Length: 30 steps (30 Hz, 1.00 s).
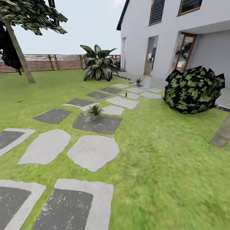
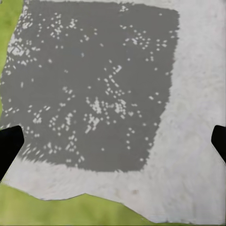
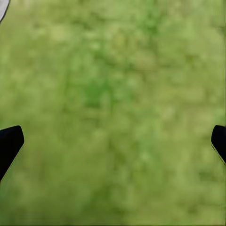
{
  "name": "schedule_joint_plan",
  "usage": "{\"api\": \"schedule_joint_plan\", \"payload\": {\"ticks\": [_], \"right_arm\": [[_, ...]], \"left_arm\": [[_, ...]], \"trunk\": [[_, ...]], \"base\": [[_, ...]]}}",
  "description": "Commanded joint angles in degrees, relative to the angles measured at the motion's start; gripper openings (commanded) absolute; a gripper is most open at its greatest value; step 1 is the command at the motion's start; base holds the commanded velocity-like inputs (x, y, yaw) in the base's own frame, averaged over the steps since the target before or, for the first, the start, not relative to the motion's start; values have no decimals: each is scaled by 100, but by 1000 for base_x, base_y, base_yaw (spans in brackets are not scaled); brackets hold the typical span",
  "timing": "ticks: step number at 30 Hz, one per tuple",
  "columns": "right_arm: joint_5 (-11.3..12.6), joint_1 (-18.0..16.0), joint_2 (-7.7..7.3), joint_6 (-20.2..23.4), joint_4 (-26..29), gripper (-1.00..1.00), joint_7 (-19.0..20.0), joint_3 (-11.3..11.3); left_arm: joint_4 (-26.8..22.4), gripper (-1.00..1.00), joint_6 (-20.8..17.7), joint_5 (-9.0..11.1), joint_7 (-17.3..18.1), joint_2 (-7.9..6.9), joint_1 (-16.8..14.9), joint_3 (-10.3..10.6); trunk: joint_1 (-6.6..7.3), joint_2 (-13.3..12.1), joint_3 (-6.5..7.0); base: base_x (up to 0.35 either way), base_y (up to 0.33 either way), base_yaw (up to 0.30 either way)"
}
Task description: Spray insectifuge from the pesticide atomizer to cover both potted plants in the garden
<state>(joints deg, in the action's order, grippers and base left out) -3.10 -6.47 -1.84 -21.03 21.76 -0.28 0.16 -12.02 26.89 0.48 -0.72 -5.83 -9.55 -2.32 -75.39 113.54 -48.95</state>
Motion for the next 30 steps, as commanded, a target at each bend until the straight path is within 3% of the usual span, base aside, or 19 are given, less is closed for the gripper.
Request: {"api": "schedule_joint_plan", "payload": {"ticks": [1, 30], "right_arm": [[-32, -3, -1, -16, -4, 100, -4, 1], [-33, -3, -10, -16, -5, 100, -7, -7]], "left_arm": [[5, 100, 18, 4, 2, 2, -2, -14], [112, 100, 18, 0, 2, -6, -3, -15]], "trunk": [[-3, 2, -5], [-3, 2, -5]], "base": [[339, 0, 0], [335, 0, 0]]}}
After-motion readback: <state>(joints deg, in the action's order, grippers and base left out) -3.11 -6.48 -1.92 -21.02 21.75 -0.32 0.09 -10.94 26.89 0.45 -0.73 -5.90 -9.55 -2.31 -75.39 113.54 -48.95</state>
